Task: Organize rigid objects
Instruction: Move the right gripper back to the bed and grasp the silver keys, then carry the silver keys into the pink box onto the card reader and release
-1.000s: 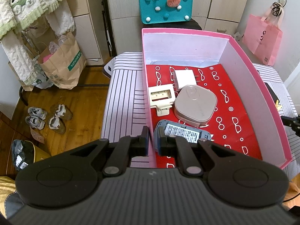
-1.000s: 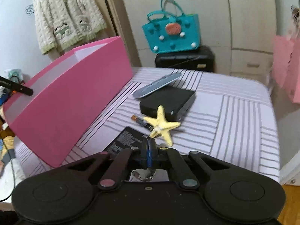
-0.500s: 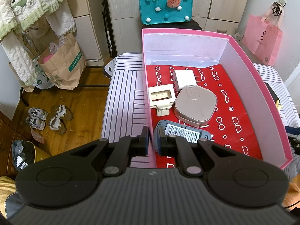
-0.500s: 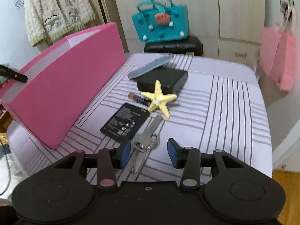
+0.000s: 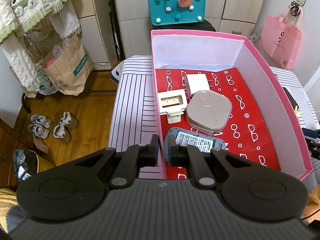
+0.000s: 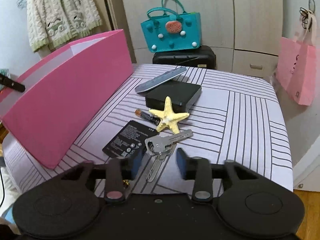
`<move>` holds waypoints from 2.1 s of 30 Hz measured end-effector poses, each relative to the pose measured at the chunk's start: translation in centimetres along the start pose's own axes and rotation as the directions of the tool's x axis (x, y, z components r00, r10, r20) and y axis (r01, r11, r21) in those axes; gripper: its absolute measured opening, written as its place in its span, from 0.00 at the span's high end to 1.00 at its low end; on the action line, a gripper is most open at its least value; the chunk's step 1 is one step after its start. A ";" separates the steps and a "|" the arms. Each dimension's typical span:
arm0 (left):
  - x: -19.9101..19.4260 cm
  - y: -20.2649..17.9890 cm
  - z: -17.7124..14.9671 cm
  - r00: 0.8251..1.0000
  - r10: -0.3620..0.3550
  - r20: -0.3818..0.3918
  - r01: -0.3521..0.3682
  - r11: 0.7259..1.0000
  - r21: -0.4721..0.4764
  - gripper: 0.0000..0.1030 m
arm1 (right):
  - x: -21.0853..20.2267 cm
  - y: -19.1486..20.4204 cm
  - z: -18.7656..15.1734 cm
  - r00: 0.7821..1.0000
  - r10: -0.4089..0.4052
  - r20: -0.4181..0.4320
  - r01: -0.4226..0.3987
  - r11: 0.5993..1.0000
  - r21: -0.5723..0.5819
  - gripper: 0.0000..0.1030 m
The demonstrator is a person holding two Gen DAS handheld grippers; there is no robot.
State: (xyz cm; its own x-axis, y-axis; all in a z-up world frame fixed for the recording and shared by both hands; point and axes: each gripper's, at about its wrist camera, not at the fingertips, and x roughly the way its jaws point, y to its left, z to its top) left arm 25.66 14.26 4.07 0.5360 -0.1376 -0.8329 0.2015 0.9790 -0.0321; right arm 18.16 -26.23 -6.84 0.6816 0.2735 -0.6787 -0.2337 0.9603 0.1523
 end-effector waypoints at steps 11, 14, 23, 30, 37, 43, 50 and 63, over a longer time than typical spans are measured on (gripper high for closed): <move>0.0 -0.1 0.0 1.000 0.002 -0.001 -0.002 1.000 0.001 0.92 | 0.6 0.7 0.5 0.999 -0.002 0.049 0.008 0.992 -0.122 0.72; 0.1 -0.2 0.0 1.000 -0.002 0.001 0.002 1.000 0.001 0.92 | 0.3 0.3 0.7 0.999 0.012 0.043 -0.008 0.996 -0.092 0.72; 0.1 0.0 -0.2 1.000 -0.012 0.003 0.012 1.000 0.000 0.92 | -1.1 -0.3 1.7 0.997 0.049 0.052 -0.047 0.998 -0.038 0.72; 0.1 0.1 0.1 1.000 -0.021 -0.017 0.022 1.000 0.020 0.92 | -3.6 0.5 4.7 0.996 0.075 0.057 -0.070 0.994 -0.084 0.72; -0.2 -0.1 0.2 0.998 -0.021 -0.054 0.025 0.997 0.079 0.94 | -6.2 2.5 8.9 0.990 0.102 0.093 -0.088 0.985 -0.147 0.72; -0.6 -1.0 -0.1 0.999 0.009 -0.049 0.000 0.985 0.175 0.94 | -7.5 5.9 12.8 0.974 0.199 0.111 -0.170 0.960 -0.224 0.72; -0.4 -1.6 0.6 0.995 0.032 -0.095 -0.009 0.972 0.237 0.93 | -6.8 10.5 15.9 0.935 0.345 0.081 -0.307 0.904 -0.298 0.72; -0.4 -2.9 0.2 0.993 0.090 -0.082 -0.060 0.946 0.318 0.93 | 2.5 16.3 15.2 0.893 0.428 -0.139 -0.451 0.851 -0.269 0.72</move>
State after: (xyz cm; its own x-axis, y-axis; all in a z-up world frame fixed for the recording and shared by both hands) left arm 25.07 11.48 4.59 0.4833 -0.0360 -0.8747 0.4196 0.8864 0.1954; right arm 26.54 -9.07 4.87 0.4116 0.6480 -0.6408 -0.6927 0.6794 0.2421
